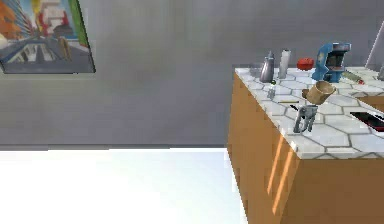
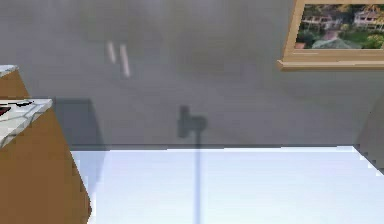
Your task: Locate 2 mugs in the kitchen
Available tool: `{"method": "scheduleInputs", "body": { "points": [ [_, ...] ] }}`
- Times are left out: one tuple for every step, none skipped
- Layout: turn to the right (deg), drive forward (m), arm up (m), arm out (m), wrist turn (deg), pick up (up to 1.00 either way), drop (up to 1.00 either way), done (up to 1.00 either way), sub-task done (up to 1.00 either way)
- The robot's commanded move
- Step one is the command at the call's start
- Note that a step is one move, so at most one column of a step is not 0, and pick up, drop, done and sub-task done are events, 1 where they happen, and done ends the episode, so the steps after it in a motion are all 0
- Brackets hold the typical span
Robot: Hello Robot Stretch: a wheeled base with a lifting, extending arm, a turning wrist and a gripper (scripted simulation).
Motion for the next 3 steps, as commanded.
{"method": "scheduleInputs", "body": {
  "points": [
    [-3.0,0.00,0.00,0.00,0.0,0.00,0.00,0.00,0.00],
    [-18.0,0.00,0.00,0.00,0.0,0.00,0.00,0.00,0.00],
    [0.0,0.55,0.00,0.00,0.0,0.00,0.00,0.00,0.00]
  ]
}}
